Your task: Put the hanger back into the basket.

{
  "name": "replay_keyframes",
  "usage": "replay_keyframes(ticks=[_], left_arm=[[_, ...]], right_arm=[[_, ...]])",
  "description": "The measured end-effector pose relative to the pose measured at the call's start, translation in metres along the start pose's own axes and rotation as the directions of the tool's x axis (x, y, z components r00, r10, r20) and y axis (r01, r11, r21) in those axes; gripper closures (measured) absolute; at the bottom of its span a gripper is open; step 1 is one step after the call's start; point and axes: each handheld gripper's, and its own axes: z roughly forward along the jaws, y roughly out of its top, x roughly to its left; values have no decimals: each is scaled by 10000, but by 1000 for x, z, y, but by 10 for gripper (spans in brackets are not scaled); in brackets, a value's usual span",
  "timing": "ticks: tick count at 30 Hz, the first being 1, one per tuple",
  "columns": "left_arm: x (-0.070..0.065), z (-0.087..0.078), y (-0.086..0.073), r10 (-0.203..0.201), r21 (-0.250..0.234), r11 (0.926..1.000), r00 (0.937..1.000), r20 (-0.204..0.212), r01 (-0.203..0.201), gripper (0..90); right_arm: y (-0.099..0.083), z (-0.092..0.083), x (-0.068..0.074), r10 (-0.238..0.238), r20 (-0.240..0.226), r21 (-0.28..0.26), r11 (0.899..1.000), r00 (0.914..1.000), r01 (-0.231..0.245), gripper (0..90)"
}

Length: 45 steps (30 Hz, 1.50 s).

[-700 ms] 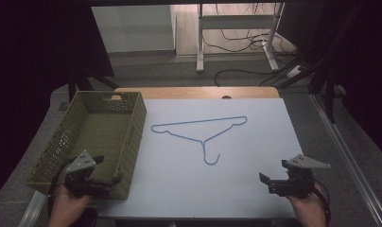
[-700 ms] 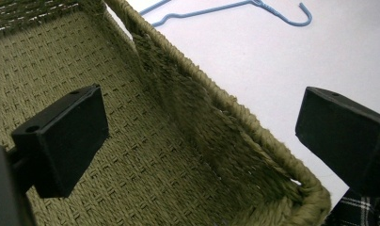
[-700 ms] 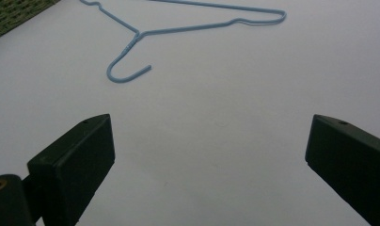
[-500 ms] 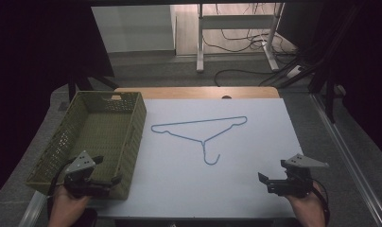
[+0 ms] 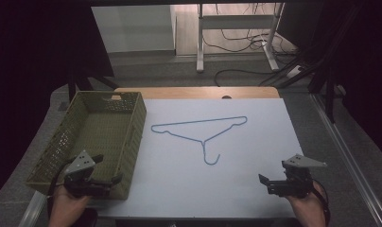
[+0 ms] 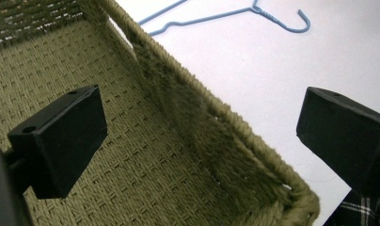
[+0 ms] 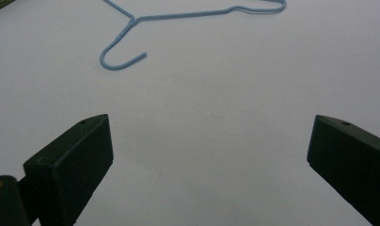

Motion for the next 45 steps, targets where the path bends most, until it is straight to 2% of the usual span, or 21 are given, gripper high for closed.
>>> replay_keyframes(ticks=[3, 8, 11, 16, 19, 25, 31, 34, 43, 45], left_arm=[[-2, -1, 2, 12, -96, 10000, 10000, 23, -12, 24], [-6, -2, 6, 77, -248, 9997, 10000, -1, -77, 23], [-7, -2, 8, 5, -443, 9990, 9999, 121, 1, 19], [-13, -1, 15, 187, -772, 9969, 9993, 339, -160, 14], [-17, 1, 20, 390, -771, 9964, 9984, 399, -359, 6], [-25, 6, 28, 445, -856, 9956, 9963, 734, -382, 1], [-33, 13, 40, 661, -935, 9940, 9925, 1027, -566, 0], [-38, 20, 46, 665, -1005, 9935, 9902, 1227, -543, 0], [-54, 44, 63, 957, -900, 9926, 9808, 1697, -812, 0], [-58, 49, 66, 909, -940, 9929, 9756, 1996, -733, 0]], right_arm=[[1, 0, 1, 9, -45, -35, 10000, 10000, -9, 1], [4, 0, 4, -240, -69, -143, 9996, 9997, 239, 0], [8, -1, 6, -457, -105, -255, 9986, 9989, 454, 0], [12, -1, 8, -531, -197, -311, 9981, 9984, 525, 0], [17, -2, 10, -668, -267, -349, 9972, 9974, 659, 0], [25, -4, 13, -652, -328, -504, 9967, 9973, 635, 0], [33, -3, 16, -699, -408, -602, 9959, 9967, 673, 7], [37, 1, 18, -707, -438, -420, 9967, 9965, 689, 8], [46, 11, 21, -782, -594, -255, 9967, 9952, 768, 7], [50, 14, 24, -839, -630, -231, 9963, 9945, 826, 0]])
